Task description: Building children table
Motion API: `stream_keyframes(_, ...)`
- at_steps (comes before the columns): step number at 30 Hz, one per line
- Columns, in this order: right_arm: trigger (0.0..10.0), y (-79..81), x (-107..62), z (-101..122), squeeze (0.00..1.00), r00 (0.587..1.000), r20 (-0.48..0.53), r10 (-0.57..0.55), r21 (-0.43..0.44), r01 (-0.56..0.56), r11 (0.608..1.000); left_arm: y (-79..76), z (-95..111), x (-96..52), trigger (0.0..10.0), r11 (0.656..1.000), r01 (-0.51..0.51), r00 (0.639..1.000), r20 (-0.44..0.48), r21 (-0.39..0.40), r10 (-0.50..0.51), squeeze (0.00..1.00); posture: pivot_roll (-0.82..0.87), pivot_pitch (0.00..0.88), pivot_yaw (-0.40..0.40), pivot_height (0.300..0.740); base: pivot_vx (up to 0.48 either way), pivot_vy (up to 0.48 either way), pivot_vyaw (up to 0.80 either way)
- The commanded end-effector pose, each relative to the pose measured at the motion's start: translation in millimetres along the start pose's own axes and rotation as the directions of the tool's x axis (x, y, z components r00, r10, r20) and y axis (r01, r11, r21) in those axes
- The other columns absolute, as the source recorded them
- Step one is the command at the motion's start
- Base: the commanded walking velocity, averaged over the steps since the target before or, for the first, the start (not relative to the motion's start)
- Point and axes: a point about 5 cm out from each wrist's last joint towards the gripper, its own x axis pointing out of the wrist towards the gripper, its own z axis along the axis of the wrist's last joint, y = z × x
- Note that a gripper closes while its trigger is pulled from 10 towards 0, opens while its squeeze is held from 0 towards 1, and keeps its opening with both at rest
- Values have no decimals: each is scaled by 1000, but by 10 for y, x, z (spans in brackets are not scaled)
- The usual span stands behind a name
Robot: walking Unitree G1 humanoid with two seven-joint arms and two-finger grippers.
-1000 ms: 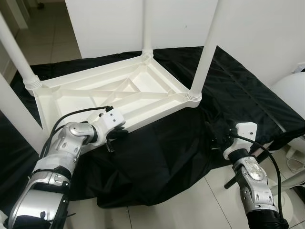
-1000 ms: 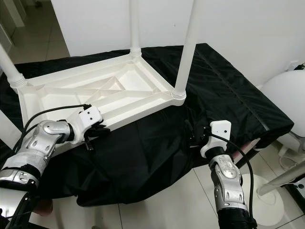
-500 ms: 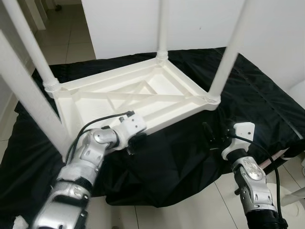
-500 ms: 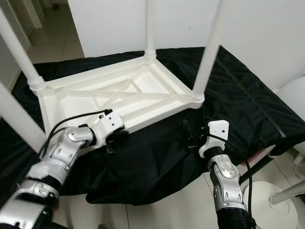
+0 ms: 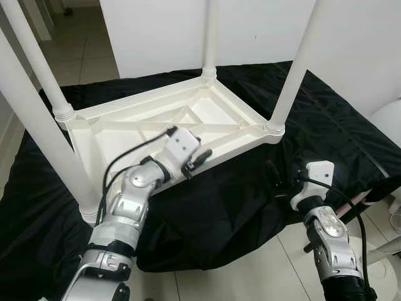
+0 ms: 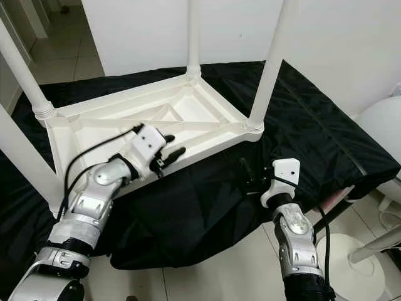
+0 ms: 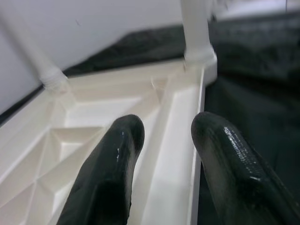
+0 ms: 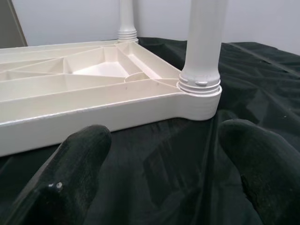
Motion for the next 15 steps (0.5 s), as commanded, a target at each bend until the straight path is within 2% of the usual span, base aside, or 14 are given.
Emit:
stream_keyframes(1,10000,2,-10,-17,0,1000,-4,-6,2,6,1000,78,33,-134,10000,999,-31,999,40,-31,32,0,-72,5,39,740,0,0,0)
stream_keyframes(2,10000,2,-10,-17,0,1000,-4,-6,2,6,1000,78,33,-134,10000,999,-31,999,40,-31,32,0,-72,5,39,740,0,0,0)
stream_keyframes(4,10000,5,-10,-31,0,1000,-7,-9,7,9,1000,113,33,-307,10000,999,-26,999,42,-31,27,0,-34,22,31,740,0,0,0)
stream_keyframes(5,10000,5,-10,-31,0,1000,-7,-9,7,9,1000,113,33,-307,10000,999,-26,999,42,-31,27,0,-34,22,31,740,0,0,0)
stream_keyframes(7,10000,18,7,-43,0,1000,-9,-5,12,5,1000,107,19,-491,10000,1000,13,1000,26,-18,-13,0,-10,30,24,740,0,0,0)
stream_keyframes(9,10000,18,7,-43,0,1000,-9,-5,12,5,1000,107,19,-491,10000,1000,13,1000,26,-18,-13,0,-10,30,24,740,0,0,0)
stream_keyframes(10,10000,28,24,-45,0,1000,-8,-1,14,1,1000,104,29,-578,10000,999,33,999,27,-13,-32,0,2,34,20,740,0,0,0)
stream_keyframes(11,10000,28,24,-45,0,1000,-8,-1,14,1,1000,104,29,-578,10000,999,33,999,27,-13,-32,0,2,34,20,740,0,0,0)
stream_keyframes(13,10000,69,105,-48,0,1000,-6,18,25,-18,1000,144,1,-891,10000,996,84,996,-44,21,-83,0,56,41,4,740,0,0,0)
stream_keyframes(15,10000,69,105,-48,0,1000,-6,18,25,-18,1000,144,1,-891,10000,996,84,996,-44,21,-83,0,56,41,4,740,0,0,0)
